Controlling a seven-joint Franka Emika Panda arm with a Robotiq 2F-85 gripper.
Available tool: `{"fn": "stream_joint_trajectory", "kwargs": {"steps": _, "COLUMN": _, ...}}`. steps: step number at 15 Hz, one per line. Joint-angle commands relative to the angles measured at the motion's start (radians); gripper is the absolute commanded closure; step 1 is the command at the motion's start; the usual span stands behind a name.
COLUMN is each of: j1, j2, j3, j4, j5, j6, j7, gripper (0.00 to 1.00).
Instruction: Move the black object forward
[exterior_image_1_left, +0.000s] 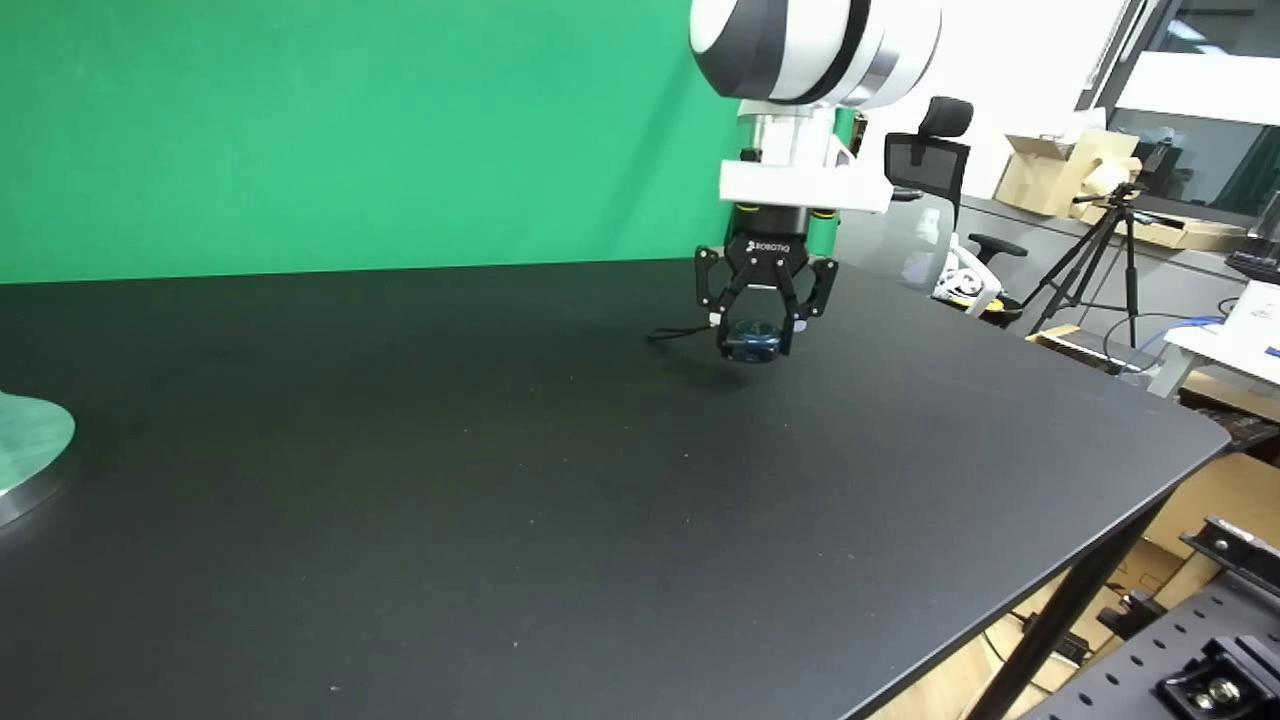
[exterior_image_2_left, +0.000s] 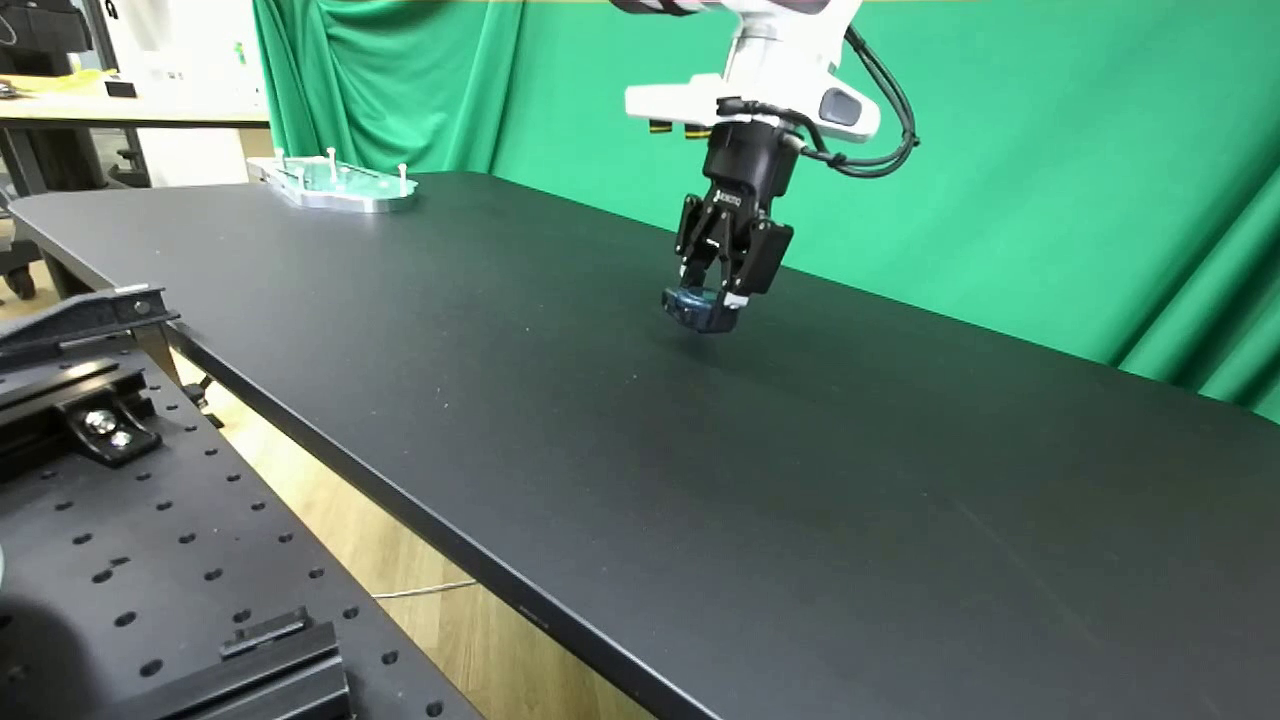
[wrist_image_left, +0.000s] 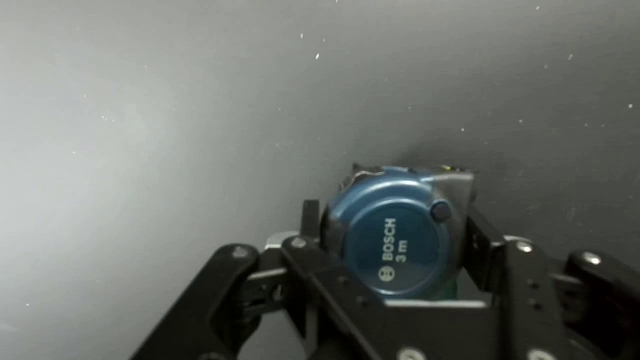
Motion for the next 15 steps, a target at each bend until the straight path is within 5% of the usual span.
{"fn": "stream_joint_trajectory", "kwargs": {"steps": 1, "j1": -0.005, "j2": 0.058, "j3": -0.008, "j4": 0.083, "j5": -0.005, "j6": -0.047, "j7": 0.027, "gripper": 0.58}}
{"fn": "stream_joint_trajectory", "kwargs": {"steps": 6, "j1": -0.003, "j2": 0.098, "j3": -0.016, "j4": 0.121, "j5": -0.007, "j6": -0.056, "j7": 0.03, "gripper": 0.58}}
{"fn": "stream_joint_trajectory", "kwargs": {"steps": 8, "j1": -0.002, "j2": 0.106, "j3": -0.019, "j4": 0.129, "j5": -0.007, "j6": -0.057, "j7": 0.03, "gripper": 0.08}}
{"fn": "stream_joint_trajectory", "kwargs": {"steps": 15, "j1": 0.005, "j2": 0.057, "j3": -0.035, "j4": 0.089, "j5": -0.022, "j6": -0.041, "j7": 0.028, "gripper": 0.0}}
